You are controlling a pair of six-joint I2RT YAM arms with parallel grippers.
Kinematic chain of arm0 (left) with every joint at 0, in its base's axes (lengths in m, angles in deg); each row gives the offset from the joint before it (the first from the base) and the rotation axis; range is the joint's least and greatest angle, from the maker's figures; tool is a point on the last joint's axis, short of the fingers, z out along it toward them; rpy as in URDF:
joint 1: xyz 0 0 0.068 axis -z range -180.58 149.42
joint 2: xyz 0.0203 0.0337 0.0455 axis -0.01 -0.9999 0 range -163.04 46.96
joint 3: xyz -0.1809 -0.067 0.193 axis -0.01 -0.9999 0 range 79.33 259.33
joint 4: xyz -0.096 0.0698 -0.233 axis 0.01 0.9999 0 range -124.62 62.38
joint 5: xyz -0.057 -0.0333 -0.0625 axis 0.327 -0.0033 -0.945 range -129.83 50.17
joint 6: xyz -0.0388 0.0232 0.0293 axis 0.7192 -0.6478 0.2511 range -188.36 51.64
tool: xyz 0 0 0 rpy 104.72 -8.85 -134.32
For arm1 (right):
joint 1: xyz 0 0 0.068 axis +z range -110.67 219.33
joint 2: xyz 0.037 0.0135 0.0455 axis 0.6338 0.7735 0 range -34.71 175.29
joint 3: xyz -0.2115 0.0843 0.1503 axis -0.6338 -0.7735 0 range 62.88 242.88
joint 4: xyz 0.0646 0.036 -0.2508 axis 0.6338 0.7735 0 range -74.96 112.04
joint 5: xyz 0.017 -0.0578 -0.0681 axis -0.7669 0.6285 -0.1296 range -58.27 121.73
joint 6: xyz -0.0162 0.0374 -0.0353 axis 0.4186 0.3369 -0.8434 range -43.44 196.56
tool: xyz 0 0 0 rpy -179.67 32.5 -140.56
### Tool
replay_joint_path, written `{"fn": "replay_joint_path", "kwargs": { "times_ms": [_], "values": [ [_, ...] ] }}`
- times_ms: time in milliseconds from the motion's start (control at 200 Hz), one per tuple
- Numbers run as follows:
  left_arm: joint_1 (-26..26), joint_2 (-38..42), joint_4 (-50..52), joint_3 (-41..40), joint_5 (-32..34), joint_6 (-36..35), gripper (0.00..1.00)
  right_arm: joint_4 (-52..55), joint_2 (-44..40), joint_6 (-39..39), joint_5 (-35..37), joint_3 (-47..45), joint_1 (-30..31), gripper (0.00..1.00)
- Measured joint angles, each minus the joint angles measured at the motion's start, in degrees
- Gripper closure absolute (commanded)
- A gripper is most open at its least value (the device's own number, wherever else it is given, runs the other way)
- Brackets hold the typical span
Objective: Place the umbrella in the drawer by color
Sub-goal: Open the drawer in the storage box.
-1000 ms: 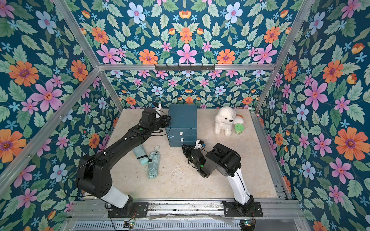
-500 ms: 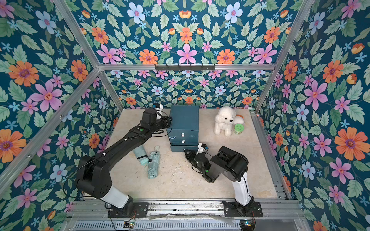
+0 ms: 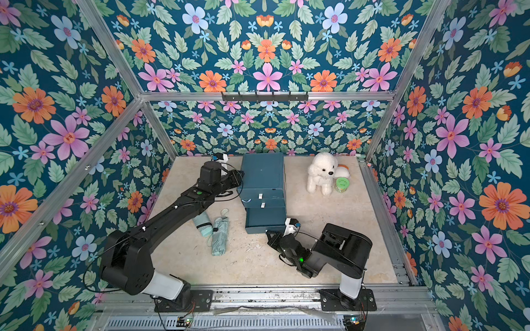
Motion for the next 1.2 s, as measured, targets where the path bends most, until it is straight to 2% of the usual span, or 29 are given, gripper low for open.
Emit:
{"fn": "replay_joint_path", "kwargs": {
  "times_ms": [180,630,805,1200],
  "values": [
    [0.0,1.4,-2.1,-2.3,0.8,4.0,0.73,7.9,-5.9,-0.8,4.3,-0.9,4.4,1.00],
    [0.8,-0.2,-0.9,0.7,-2.0,9.7,0.68,27.6,-15.8,1.8,8.8,0.9,13.8,1.00],
    [1.0,-0.2,-2.1,-0.3,-1.7,11.1,0.68,32.6,-17.8,2.5,10.5,3.1,16.8,1.00],
    [1.2,0.8,-4.1,-2.1,-0.3,12.8,0.67,39.0,-17.0,4.6,10.6,5.6,19.0,1.00]
  ]
}}
